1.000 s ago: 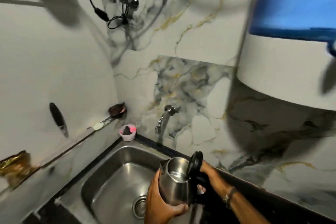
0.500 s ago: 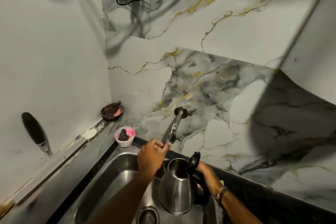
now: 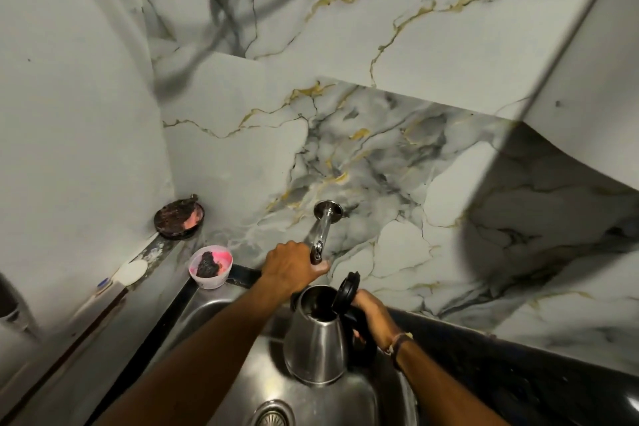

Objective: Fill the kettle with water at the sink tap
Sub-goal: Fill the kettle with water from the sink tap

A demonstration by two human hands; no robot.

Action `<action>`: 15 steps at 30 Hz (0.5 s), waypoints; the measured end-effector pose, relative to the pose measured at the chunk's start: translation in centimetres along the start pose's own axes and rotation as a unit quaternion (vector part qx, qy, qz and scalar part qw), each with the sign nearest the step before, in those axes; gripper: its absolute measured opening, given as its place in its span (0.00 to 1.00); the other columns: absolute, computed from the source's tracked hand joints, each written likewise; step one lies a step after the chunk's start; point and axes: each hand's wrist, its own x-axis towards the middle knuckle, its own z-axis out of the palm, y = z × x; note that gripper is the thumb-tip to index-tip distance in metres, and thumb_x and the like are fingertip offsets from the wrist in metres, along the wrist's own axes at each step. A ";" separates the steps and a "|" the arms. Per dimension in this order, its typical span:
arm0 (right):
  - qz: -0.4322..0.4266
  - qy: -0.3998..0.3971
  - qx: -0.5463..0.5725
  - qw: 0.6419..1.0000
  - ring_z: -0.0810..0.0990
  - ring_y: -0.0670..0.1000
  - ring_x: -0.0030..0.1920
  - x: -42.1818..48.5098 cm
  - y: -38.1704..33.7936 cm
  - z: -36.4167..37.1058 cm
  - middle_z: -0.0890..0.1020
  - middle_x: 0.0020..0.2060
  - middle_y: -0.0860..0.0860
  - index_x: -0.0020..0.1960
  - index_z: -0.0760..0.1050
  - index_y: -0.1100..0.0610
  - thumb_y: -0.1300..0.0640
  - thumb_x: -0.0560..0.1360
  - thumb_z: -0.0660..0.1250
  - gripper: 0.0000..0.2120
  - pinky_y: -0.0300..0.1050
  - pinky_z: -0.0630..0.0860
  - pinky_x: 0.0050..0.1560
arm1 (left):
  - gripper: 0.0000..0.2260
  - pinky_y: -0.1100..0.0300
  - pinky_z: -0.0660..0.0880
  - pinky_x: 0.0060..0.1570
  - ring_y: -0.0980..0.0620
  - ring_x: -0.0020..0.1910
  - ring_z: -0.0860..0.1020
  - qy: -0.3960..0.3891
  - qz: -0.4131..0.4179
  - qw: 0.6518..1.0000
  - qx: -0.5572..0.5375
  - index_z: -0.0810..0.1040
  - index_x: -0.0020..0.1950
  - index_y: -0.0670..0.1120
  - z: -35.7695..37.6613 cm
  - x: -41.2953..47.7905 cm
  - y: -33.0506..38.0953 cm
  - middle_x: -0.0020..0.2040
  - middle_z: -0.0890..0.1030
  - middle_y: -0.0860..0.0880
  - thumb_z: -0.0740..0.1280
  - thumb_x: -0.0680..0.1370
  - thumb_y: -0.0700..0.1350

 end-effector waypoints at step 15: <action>-0.022 -0.003 0.006 1.000 0.78 0.58 0.46 2.6 1.4 1.2 0.80 0.50 0.62 0.60 0.77 0.69 0.43 0.74 0.64 0.30 0.47 0.73 0.41 | 0.21 0.45 0.82 0.57 0.47 0.50 0.87 -0.135 0.094 0.979 -0.120 0.80 0.55 0.53 -1.4 2.2 -3.6 0.49 0.87 0.52 0.75 0.78 0.69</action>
